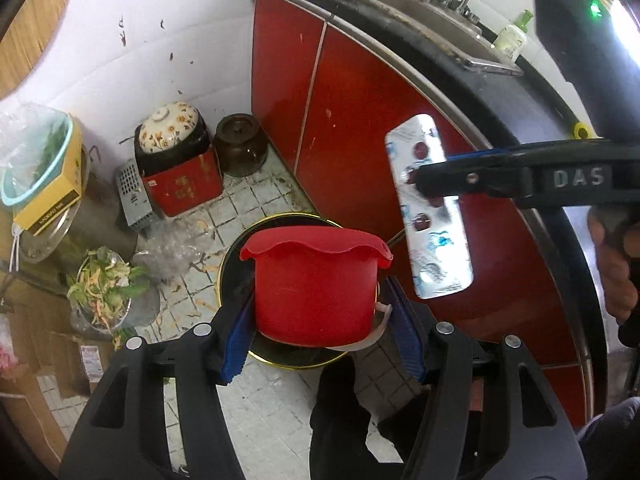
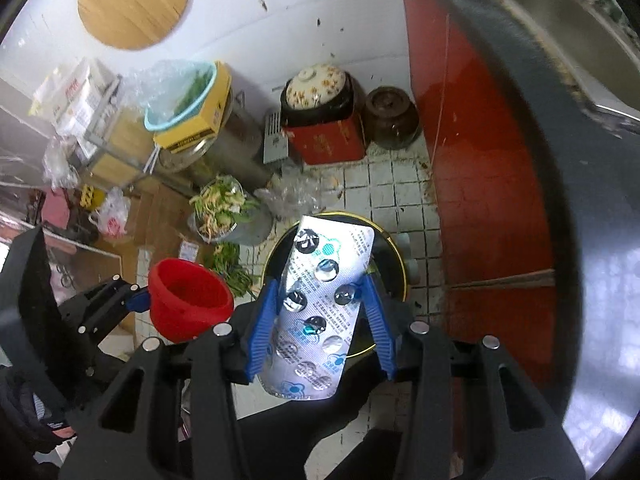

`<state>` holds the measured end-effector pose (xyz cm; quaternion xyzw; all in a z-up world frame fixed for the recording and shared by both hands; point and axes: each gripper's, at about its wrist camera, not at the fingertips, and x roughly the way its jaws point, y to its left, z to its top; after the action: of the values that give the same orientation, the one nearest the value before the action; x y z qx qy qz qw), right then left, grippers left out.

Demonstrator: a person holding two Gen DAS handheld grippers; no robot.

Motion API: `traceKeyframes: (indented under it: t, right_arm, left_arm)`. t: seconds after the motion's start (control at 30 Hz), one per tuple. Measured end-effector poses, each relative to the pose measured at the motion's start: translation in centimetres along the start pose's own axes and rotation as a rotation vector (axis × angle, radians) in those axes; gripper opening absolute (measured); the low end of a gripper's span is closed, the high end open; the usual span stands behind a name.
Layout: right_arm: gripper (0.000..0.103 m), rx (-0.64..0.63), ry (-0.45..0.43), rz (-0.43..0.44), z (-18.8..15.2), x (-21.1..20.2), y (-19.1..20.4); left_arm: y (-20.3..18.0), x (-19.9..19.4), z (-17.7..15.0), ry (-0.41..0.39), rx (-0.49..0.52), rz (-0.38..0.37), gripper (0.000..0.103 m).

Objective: Collect trash
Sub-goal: 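Carry red cup and blister pack to the black bin and open both tools, then swing both empty tools back over the counter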

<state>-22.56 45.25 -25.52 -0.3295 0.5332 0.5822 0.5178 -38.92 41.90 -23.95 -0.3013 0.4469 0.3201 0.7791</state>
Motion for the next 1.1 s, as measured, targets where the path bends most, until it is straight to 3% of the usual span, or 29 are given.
traceKeyframes:
  t: [0.1,0.13,0.17,0.2,0.23,0.53,0.77,0.87,1.1]
  right_arm:
    - [0.046,0.008,0.013,0.004,0.4,0.8,-0.2]
    - [0.053,0.010,0.018,0.007,0.7,1.0,-0.2]
    - [0.059,0.011,0.025,0.014,0.9,1.2,-0.2]
    - [0.068,0.009,0.023,0.011,1.0,1.2,-0.2]
    - [0.070,0.007,0.023,0.010,1.2,1.3,-0.2]
    - [0.079,0.029,-0.002,0.022,0.8,-1.0,-0.3]
    - [0.085,0.102,-0.136,-0.011,-1.7,-8.9,-3.1]
    - [0.088,0.158,-0.206,-0.050,-3.7,-13.0,-5.1]
    - [0.093,0.418,-0.393,-0.244,-14.7,-25.0,-13.0]
  left_arm:
    - [0.5,0.9,0.0,0.015,-0.001,-0.015,0.060]
    - [0.5,1.1,-0.1,0.019,-0.004,-0.020,0.060]
    - [0.7,1.3,-0.1,0.025,-0.006,-0.025,0.067]
    - [0.8,1.4,0.0,0.029,-0.010,-0.017,0.080]
    - [1.0,1.4,0.0,0.024,-0.016,-0.004,0.083]
    - [0.3,0.4,0.3,0.013,-0.011,0.012,0.087]
    - [-3.0,-1.6,2.2,-0.027,0.073,0.014,0.093]
    - [-6.5,-2.5,3.7,-0.047,0.160,-0.003,0.096]
    - [-18.3,-4.2,6.5,-0.092,0.393,-0.112,0.096]
